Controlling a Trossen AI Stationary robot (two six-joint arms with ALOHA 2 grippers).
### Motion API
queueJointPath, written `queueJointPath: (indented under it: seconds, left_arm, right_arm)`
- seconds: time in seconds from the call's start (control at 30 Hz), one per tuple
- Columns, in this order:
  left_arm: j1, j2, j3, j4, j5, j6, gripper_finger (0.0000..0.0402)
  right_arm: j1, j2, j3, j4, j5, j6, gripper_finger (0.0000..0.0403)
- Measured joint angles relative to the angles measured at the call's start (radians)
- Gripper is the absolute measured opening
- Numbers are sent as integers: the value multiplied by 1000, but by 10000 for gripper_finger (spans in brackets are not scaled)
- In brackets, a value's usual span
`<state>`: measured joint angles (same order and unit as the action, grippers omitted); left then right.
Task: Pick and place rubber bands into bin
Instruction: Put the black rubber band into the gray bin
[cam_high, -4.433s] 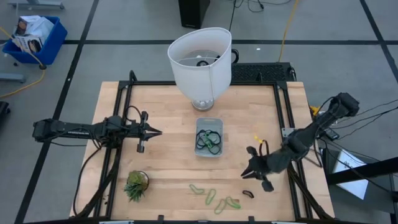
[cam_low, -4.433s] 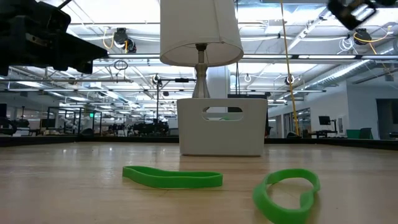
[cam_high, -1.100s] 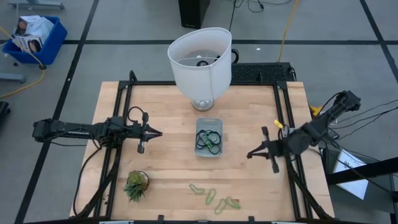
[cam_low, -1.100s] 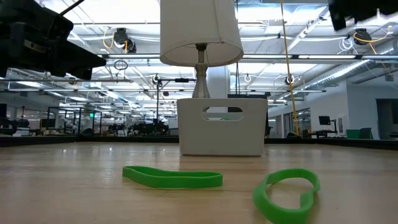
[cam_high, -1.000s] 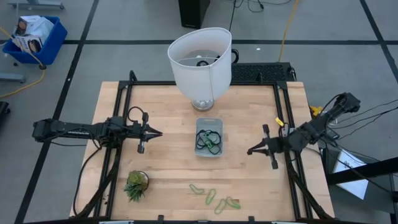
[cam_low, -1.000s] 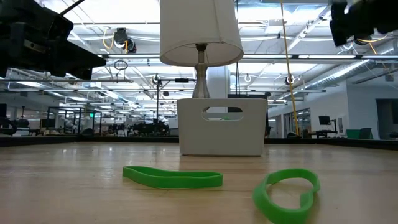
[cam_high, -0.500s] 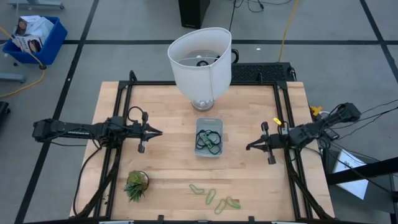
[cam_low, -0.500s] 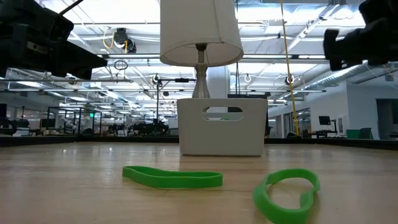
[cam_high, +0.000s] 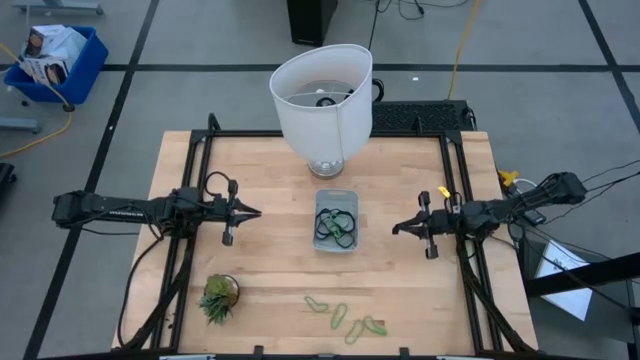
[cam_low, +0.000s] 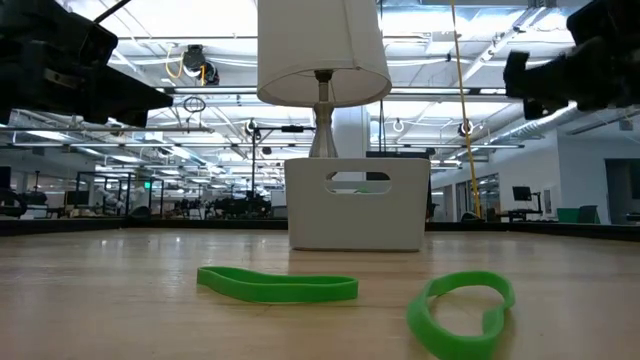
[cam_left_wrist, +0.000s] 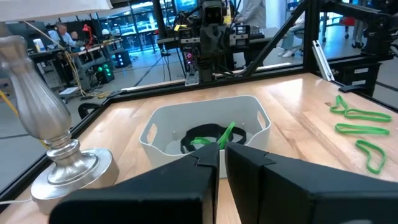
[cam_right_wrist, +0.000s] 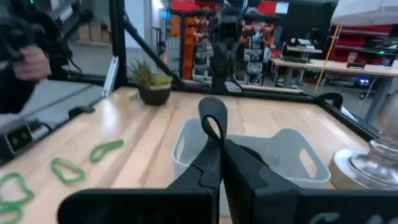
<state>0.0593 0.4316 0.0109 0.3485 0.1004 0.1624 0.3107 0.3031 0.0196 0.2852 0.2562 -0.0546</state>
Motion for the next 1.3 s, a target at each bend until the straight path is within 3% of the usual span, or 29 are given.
queueJointPath:
  seconds: [0.3, 0.47, 0.63, 0.77, 1.07, 1.3]
  left_arm:
    - [0, 0, 0, -1, -17, 0, 35]
    - [0, 0, 0, -2, -17, -1, 35]
    - [0, 0, 0, 0, -24, 0, 35]
    - [0, 0, 0, 6, -25, 3, 35]
    - [0, 0, 0, 17, -25, 6, 35]
    - [0, 0, 0, 16, -26, 8, 35]
  right_arm:
    - [0, -1, -2, 4, 7, 3, 2]
    - [-5, 0, -1, 83, 109, -37, 3]
    - [-27, 64, 69, 55, 82, -71, 2]
    - [-55, 197, 187, 36, 81, -67, 1]
    - [-175, 637, 494, -75, -2, -59, 1]
    - [-269, 967, 746, -239, -158, -31, 1]
